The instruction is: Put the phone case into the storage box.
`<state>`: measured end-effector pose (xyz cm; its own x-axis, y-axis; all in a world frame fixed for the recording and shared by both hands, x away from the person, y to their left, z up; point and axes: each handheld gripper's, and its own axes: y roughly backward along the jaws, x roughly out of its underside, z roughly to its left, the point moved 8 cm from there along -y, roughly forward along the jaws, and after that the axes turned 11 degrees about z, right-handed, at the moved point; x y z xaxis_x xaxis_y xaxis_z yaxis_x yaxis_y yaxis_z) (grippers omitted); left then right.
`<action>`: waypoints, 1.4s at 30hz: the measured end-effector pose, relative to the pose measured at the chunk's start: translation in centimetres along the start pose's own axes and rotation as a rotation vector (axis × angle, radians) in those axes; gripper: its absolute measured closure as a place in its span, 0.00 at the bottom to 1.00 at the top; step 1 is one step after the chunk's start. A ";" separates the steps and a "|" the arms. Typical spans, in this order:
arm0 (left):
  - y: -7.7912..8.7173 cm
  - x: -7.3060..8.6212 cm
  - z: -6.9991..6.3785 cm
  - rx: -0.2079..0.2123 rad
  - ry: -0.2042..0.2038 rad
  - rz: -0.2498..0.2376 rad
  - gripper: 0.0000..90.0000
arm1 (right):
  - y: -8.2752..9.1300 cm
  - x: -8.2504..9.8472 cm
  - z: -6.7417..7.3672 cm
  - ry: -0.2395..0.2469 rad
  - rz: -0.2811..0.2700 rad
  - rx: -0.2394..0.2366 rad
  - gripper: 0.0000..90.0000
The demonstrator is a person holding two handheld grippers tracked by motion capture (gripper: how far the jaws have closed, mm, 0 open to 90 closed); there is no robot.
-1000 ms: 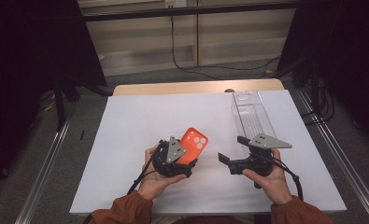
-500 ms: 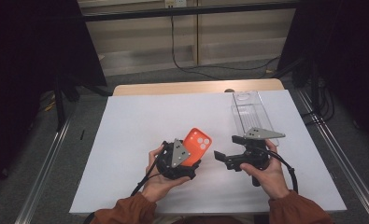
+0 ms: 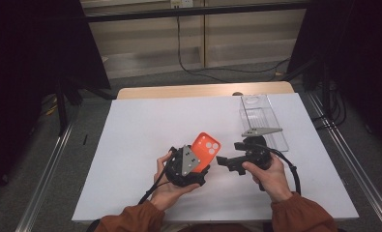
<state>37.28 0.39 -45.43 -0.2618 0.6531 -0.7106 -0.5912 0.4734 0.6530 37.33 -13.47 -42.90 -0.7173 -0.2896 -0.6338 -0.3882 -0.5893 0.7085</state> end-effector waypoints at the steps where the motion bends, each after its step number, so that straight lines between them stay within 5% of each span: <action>1: 0.0 0.0 0.0 -0.004 -0.002 0.001 0.17 | -0.1 -0.1 0.0 0.005 0.008 0.001 0.11; 9: -0.2 -0.1 -0.4 -0.002 -0.011 -0.004 0.17 | -0.8 -0.5 -0.4 -0.045 0.054 0.003 0.21; 16: -0.2 -0.1 -0.5 -0.008 -0.014 -0.010 0.17 | -0.9 -0.8 -0.5 -0.080 0.082 0.031 0.37; 18: -0.2 -0.1 -0.5 -0.007 -0.014 -0.010 0.17 | -0.8 -1.0 -0.5 -0.097 0.075 0.030 0.48; 28: -0.1 -0.4 -0.5 -0.010 -0.021 -0.018 0.17 | -1.3 -1.4 -0.3 -0.188 0.101 -0.073 0.71; 42: -0.3 -0.1 -0.8 -0.029 -0.043 -0.007 0.17 | -1.7 -1.2 -0.1 -0.223 0.103 -0.099 0.80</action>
<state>36.87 -0.28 -45.77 -0.2247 0.6750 -0.7027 -0.6149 0.4612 0.6397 38.92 -12.25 -43.35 -0.8643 -0.1846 -0.4679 -0.2557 -0.6398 0.7248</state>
